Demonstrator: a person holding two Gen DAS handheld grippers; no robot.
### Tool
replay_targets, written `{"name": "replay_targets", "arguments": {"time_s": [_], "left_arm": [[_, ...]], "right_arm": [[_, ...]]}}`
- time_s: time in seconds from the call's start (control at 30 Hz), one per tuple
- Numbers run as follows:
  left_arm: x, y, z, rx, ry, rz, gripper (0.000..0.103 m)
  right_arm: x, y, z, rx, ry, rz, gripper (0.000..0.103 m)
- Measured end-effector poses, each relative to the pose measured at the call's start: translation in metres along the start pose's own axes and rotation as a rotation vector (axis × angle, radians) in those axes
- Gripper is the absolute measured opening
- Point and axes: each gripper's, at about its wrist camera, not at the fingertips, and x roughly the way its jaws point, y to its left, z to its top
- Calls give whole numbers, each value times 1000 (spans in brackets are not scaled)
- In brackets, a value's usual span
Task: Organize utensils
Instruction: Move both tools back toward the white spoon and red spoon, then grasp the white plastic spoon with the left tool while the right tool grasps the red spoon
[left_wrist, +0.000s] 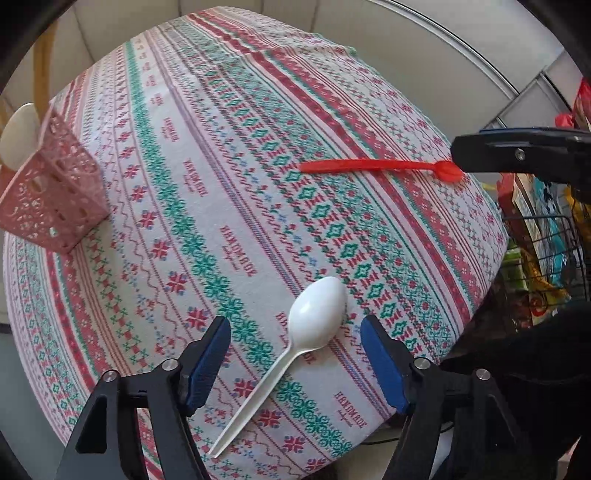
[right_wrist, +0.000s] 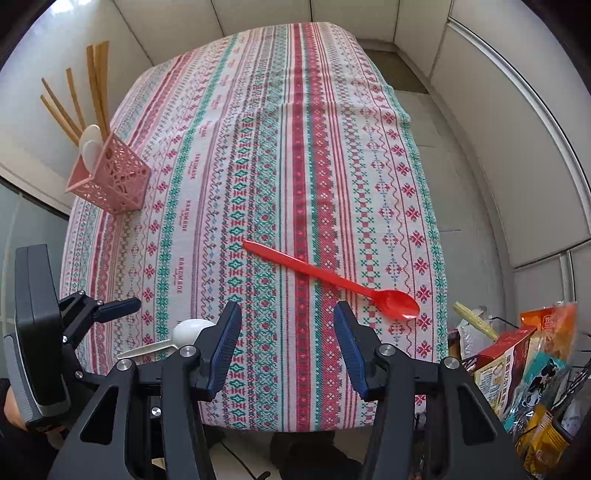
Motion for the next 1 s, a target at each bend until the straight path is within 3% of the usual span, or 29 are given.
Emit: {"name": "replay_targets", "arguments": {"time_s": [0.1,0.3,0.57,1.0], "left_arm": [[9,-13,2,53,27,4,55],[23,-25,8,87,65,33,42],[28,-29,20,64,57,46,37],[-35,13,37,-97,-200,-8,37]], "right_arm": [[3,-11,-2,22,15,-18,55],[5,-32,-5,56,18,-34,55],[7,-55,-7,115,22,-41,55],[24,-80,-5,204,55,-34,55]]}}
